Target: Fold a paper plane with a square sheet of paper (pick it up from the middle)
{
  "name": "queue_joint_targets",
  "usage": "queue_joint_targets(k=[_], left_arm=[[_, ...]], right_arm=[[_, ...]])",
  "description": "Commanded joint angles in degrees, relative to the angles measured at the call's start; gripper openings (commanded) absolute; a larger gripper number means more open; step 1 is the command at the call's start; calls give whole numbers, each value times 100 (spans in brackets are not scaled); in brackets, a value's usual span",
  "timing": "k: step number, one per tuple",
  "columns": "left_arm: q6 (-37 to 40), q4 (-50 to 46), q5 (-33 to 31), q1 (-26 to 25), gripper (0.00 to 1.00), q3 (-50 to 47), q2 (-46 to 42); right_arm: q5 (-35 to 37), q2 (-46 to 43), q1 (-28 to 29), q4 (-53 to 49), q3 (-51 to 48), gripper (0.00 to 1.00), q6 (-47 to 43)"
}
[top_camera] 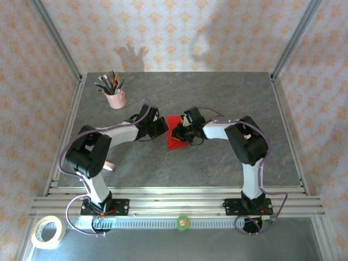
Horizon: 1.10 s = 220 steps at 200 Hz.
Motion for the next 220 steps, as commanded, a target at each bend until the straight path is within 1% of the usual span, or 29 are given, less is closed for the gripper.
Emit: queue_joint_targets(k=[1,36,97,124,170,173,182,220], left_arm=[[212,-119,200,-60,0,86,236],[325,-281,248,-157,0,292,554],[328,-628,-220,-163,0,409,786],[362,-723,-294,-166,0,309,815],[509,-927,-502,-166,0,87,817],[515,-932,-512,-166,0,87,960],[518,-930,-532,-165,0,74,976],[539,-947,-574,-168,0,102,992]], right_arm=[[436,279,4,-635,-67,10,-149],[461,302,8,-698,-15,6,-174],[494,300,3,-663,-35,3,-167],[503,232,5,-619,42,3,-190],[457,-253,-5,-229,80,4,-196],[474,-276,-3,-190,61,4,-197],[547,-360,-3,-107,14,4,-176],[725,-319,30,324,-298,3,198]])
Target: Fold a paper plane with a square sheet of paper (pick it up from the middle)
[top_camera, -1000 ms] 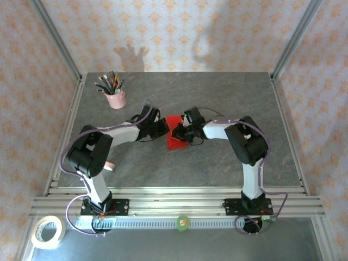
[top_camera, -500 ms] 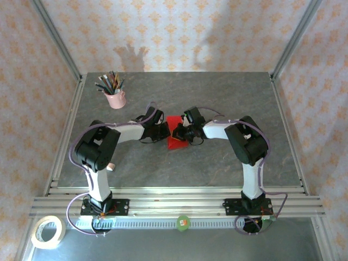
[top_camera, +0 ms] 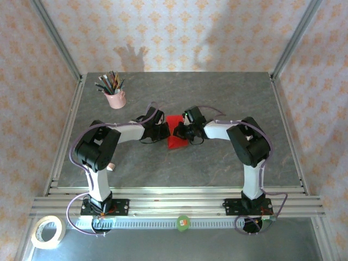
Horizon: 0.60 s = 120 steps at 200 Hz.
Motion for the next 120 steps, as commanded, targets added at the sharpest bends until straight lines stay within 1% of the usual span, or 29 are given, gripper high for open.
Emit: queue_joint_targets(k=[1,36,61,94,120], left_arm=[[148,-576,-453,-21,0,-189,306],[149,-628,-517,-24,0,-185,334],[132,-699,-685,-20,0,-210,348],[114,-657,-808,-11,0,-310,368],[114,-617,-785,-11,0,-329,436]], right_arm=[[352,-126,23,299,-234,3,218],[646,-68,23,136,-300,2,182],[903,-169,-37,87,-476,2,210],[910,-465,-379,508,-935,2,433],[855,-569,-703,562,-1014,2,510]])
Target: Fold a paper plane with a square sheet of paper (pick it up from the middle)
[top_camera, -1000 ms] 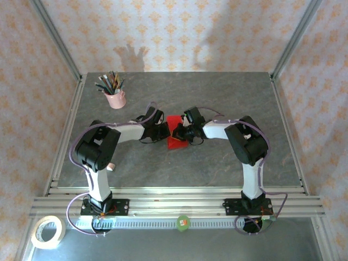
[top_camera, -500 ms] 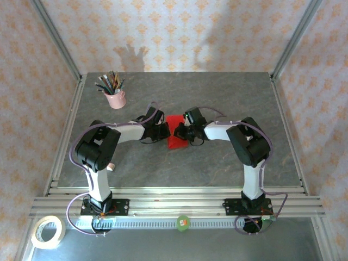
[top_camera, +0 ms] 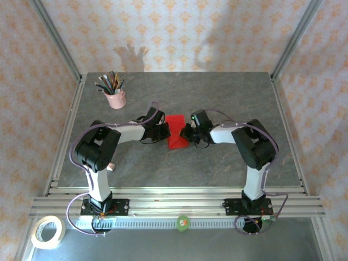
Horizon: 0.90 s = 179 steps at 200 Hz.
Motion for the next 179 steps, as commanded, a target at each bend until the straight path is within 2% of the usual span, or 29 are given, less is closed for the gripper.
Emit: queue_joint_targets(k=[1,32,61,91,121,179], left_arm=[[112,-651,-635,29,0,-301,437],[137,-619,-615,28,0,-265,415],[140,-618,-581,28,0,-214,407],[147,-635,-579,29,0,-181,421],[138,-646,-576,28,0,-161,442],[101,-570,-606,29,0,-236,486]], right_arm=[[426,-140,-386,-52,-138,2,140],[504,-348,-602,-290,46,2,-94],[336,-430,-357,-339,289,2,-230],[285,-153,48,-389,535,2,-230],[203,213,149,-449,709,2,-174],[920,364,-128,-793,642,1,-28]])
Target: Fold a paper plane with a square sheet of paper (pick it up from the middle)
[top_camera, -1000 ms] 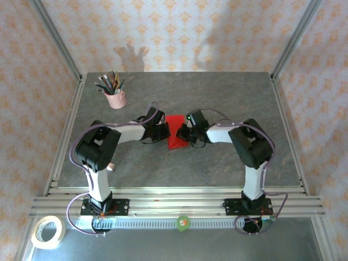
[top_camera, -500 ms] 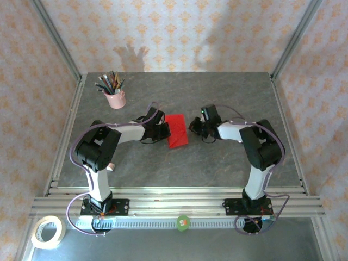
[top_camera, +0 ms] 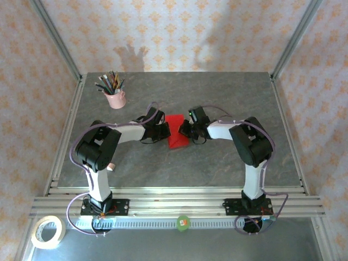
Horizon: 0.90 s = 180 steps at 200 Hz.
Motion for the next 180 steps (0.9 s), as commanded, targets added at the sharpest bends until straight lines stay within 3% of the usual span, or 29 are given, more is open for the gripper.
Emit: queue_joint_targets(k=[1,61,123,180], left_arm=[[102,-622,-602,27,0,-236,458],[179,-559,-539,30,0,-107,548],[541,-579,-197,34,0,428,658],[551,-514,-52,35,0,404,678]], right_arm=[[609,20,-235,-308,-54,1,90],[1086,-478,-746,-433,-228,2,107],[-172,-536,-340,-45,1,3,-143],[-674,-22,-62,-86,252,2,-135]])
